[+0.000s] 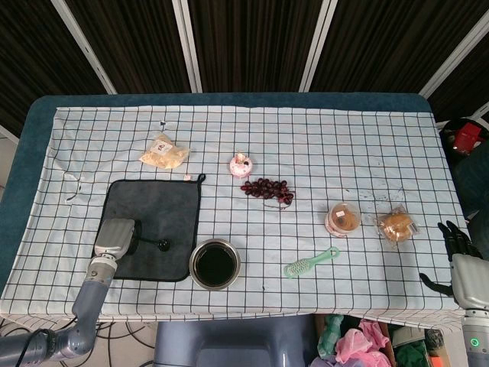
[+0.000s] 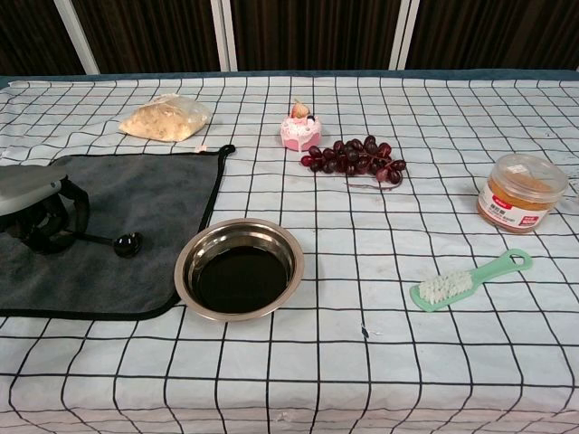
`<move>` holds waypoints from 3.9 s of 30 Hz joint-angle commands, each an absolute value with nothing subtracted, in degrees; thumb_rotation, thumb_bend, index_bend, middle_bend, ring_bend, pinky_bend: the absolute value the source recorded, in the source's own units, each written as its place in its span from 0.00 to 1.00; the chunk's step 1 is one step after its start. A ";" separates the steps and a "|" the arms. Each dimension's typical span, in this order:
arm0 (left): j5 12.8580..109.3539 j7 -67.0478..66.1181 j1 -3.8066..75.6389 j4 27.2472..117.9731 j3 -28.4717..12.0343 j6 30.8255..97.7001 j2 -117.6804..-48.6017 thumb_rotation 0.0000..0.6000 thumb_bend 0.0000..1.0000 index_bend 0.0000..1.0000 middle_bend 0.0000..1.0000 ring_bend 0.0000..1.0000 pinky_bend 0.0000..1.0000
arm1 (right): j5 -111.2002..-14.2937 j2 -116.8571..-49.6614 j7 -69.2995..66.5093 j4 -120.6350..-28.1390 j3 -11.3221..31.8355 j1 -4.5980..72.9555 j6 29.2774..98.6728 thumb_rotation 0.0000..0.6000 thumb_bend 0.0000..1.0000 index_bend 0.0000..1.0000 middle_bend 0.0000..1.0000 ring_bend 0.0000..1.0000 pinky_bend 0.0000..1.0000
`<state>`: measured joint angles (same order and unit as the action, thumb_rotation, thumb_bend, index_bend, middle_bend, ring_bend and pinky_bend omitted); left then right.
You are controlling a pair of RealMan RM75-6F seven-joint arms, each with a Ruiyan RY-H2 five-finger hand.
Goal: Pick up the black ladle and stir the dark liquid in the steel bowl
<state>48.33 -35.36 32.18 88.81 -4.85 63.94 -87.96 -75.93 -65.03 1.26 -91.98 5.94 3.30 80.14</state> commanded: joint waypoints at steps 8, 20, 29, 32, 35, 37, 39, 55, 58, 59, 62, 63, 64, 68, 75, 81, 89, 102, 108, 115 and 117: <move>48.34 -34.73 31.96 88.41 -4.66 63.63 -88.12 1.00 0.43 0.55 0.83 0.80 0.80 | -76.19 -64.92 1.10 -92.11 5.92 3.17 80.51 1.00 0.11 0.03 0.01 0.06 0.22; 48.21 -34.29 32.12 88.68 -5.03 63.33 -87.88 1.00 0.45 0.57 0.83 0.81 0.80 | -76.10 -64.71 0.87 -92.31 6.00 3.08 80.61 1.00 0.11 0.03 0.01 0.06 0.22; 48.57 -34.31 32.09 89.80 -5.24 63.98 -87.34 1.00 0.47 0.57 0.84 0.81 0.80 | -76.22 -64.55 0.54 -92.40 6.04 2.99 80.81 1.00 0.11 0.03 0.01 0.06 0.22; 48.29 -34.63 32.20 90.36 -5.32 63.97 -86.96 1.00 0.47 0.57 0.84 0.81 0.80 | -76.30 -64.51 0.44 -92.41 6.04 2.97 80.87 1.00 0.11 0.03 0.01 0.06 0.22; 48.18 -34.78 32.40 91.07 -5.71 64.20 -86.56 1.00 0.47 0.57 0.84 0.81 0.80 | -76.27 -64.46 0.34 -92.42 6.08 2.94 80.92 1.00 0.11 0.03 0.01 0.06 0.22; 48.19 -34.83 32.55 91.69 -5.95 64.26 -86.22 1.00 0.47 0.57 0.84 0.81 0.80 | -76.26 -64.44 0.29 -92.44 6.09 2.92 80.95 1.00 0.11 0.03 0.01 0.06 0.22; 48.54 -35.10 32.88 92.74 -6.26 64.47 -85.71 1.00 0.47 0.57 0.84 0.81 0.80 | -76.25 -64.41 0.23 -92.45 6.10 2.92 80.94 1.00 0.11 0.03 0.01 0.06 0.22; 58.79 -68.93 46.92 107.44 -11.14 73.08 -86.92 1.00 0.49 0.64 0.88 0.82 0.81 | -76.53 -63.68 -1.09 -92.97 6.21 2.45 81.62 1.00 0.11 0.03 0.01 0.06 0.22; 57.22 -78.33 50.06 107.35 -10.87 74.19 -89.95 1.00 0.49 0.65 0.88 0.83 0.81 | -76.70 -63.46 -1.42 -93.15 6.20 2.28 81.89 1.00 0.11 0.03 0.01 0.06 0.22; 57.33 -81.03 51.07 106.88 -10.47 74.37 -90.99 1.00 0.49 0.65 0.88 0.83 0.81 | -76.76 -63.34 -1.58 -93.24 6.19 2.20 82.00 1.00 0.11 0.03 0.01 0.06 0.22; 57.61 -85.03 52.75 105.42 -9.71 74.95 -93.51 1.00 0.49 0.66 0.89 0.83 0.82 | -76.94 -63.09 -1.98 -93.35 6.24 2.02 82.38 1.00 0.11 0.03 0.01 0.06 0.22; 57.72 -85.71 53.08 104.93 -9.48 75.01 -94.12 1.00 0.49 0.66 0.89 0.83 0.82 | -76.96 -63.04 -2.08 -93.36 6.25 1.98 82.45 1.00 0.11 0.03 0.01 0.06 0.22; 57.77 -86.68 53.55 104.14 -9.11 75.00 -95.00 1.00 0.49 0.66 0.89 0.83 0.82 | -76.97 -62.97 -2.22 -93.36 6.27 1.92 82.52 1.00 0.11 0.03 0.01 0.06 0.22; 57.45 -88.82 54.68 102.09 -8.03 74.53 -97.25 1.00 0.49 0.66 0.89 0.83 0.82 | -77.02 -62.78 -2.63 -93.37 6.27 1.80 82.60 1.00 0.11 0.03 0.01 0.06 0.22; 57.43 -90.46 56.16 98.34 -6.31 73.45 -100.80 1.00 0.49 0.67 0.89 0.83 0.82 | -77.17 -62.44 -3.34 -93.39 6.31 1.50 83.02 1.00 0.11 0.03 0.01 0.06 0.22; 56.43 -91.04 56.37 96.73 -5.42 73.14 -102.01 1.00 0.49 0.67 0.89 0.83 0.82 | -77.27 -62.26 -3.61 -93.49 6.32 1.29 83.31 1.00 0.11 0.03 0.01 0.06 0.22; 56.11 -92.17 56.16 96.47 -3.31 73.32 -101.72 1.00 0.50 0.67 0.89 0.83 0.82 | -77.32 -62.23 -3.77 -93.50 6.31 1.21 83.32 1.00 0.11 0.03 0.01 0.06 0.22; 60.14 -92.96 57.97 91.68 -0.42 70.36 -100.84 1.00 0.50 0.67 0.89 0.83 0.82 | -77.42 -62.31 -4.03 -93.46 6.20 1.28 82.94 1.00 0.11 0.03 0.01 0.06 0.22; 62.75 -93.17 58.25 89.32 0.36 70.22 -101.78 1.00 0.50 0.67 0.89 0.83 0.82 | -77.45 -62.35 -4.29 -93.37 6.16 1.33 82.73 1.00 0.11 0.03 0.01 0.06 0.22; 62.97 -95.14 58.57 87.94 0.49 69.48 -103.69 1.00 0.50 0.68 0.89 0.83 0.82 | -77.32 -62.29 -5.06 -93.17 6.13 1.36 82.30 1.00 0.11 0.03 0.01 0.06 0.22; 63.52 -95.45 58.80 87.63 0.54 69.23 -104.38 1.00 0.50 0.68 0.89 0.83 0.83 | -77.20 -62.27 -5.32 -93.04 6.18 1.38 82.18 1.00 0.11 0.03 0.01 0.06 0.22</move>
<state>63.27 -95.26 58.65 87.82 0.51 69.40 -104.10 -77.23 -62.28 -5.31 -93.07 6.17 1.37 82.19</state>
